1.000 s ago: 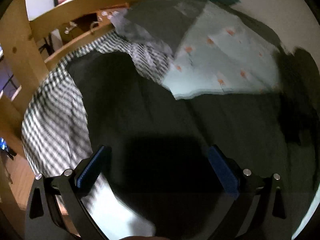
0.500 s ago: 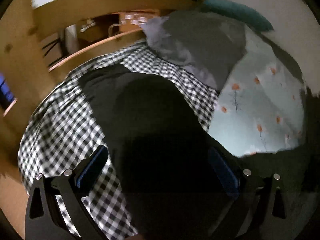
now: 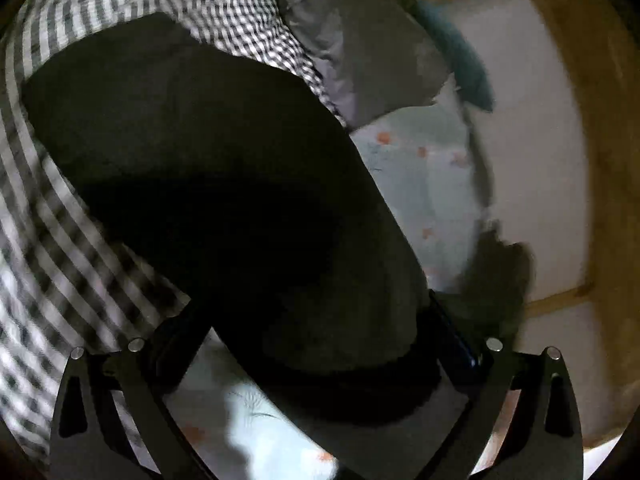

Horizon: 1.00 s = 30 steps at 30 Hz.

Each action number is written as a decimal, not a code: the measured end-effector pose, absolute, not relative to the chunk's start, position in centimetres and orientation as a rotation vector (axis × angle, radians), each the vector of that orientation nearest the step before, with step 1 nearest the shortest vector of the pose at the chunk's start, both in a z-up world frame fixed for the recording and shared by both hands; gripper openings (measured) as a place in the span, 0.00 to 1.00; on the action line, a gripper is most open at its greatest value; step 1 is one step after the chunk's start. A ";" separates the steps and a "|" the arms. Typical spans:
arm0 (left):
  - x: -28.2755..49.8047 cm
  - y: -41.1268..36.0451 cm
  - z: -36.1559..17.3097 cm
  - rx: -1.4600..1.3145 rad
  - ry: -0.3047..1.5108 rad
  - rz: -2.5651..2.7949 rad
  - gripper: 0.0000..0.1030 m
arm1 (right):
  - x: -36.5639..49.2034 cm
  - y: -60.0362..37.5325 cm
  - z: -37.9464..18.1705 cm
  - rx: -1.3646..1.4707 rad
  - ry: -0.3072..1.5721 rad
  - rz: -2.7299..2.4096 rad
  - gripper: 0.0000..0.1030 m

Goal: Fold large clothes

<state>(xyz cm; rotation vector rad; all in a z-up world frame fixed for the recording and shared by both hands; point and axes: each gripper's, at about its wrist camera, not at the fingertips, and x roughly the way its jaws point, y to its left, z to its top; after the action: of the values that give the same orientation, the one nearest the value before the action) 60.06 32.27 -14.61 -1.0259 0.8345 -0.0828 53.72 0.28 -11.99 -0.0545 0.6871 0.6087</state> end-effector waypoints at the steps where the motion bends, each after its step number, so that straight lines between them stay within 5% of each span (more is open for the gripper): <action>1: 60.2 32.1 -14.9 -1.054 0.830 -0.105 0.96 | 53.4 -0.1 -12.1 -0.057 0.683 0.611 0.08; 4: 60.7 31.8 -15.6 -1.152 0.782 -0.191 0.94 | 51.6 -1.8 -12.2 -0.051 0.674 0.637 0.08; 5: 60.8 31.4 -15.5 -1.153 0.778 -0.202 0.82 | 51.2 -2.2 -12.3 -0.050 0.680 0.655 0.08; 6: 60.9 31.0 -15.5 -1.149 0.771 -0.221 0.48 | 50.8 -2.9 -12.4 -0.054 0.682 0.664 0.08; 10: 61.3 28.1 -12.9 -0.993 0.740 -0.316 0.25 | 48.6 -4.5 -12.1 -0.081 0.700 0.683 0.09; 13: 60.6 24.0 -8.2 -0.587 0.669 -0.243 0.19 | 48.2 -7.0 -10.6 0.022 0.713 0.704 0.17; 15: 59.6 19.1 -5.6 -0.267 0.602 -0.206 0.18 | 47.8 -9.5 -8.9 0.106 0.680 0.704 0.40; 16: 58.9 16.2 -5.0 -0.133 0.571 -0.205 0.18 | 47.5 -11.7 -7.3 0.182 0.630 0.701 0.79; 17: 58.4 14.3 -5.0 -0.056 0.559 -0.207 0.18 | 47.1 -14.2 -5.6 0.268 0.566 0.681 0.97; 23: 55.0 -1.3 -9.5 0.645 0.418 -0.179 0.17 | 49.6 -20.9 1.8 0.424 0.497 0.551 0.97; 30: 50.1 -10.5 -17.4 1.099 0.326 -0.234 0.14 | 56.4 -13.3 1.0 0.182 0.848 0.428 0.97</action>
<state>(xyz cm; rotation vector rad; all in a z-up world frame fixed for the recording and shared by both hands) 50.15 -10.47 -17.43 1.0986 0.3255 -0.2343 56.37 -13.32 1.00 0.1823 0.8478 0.4282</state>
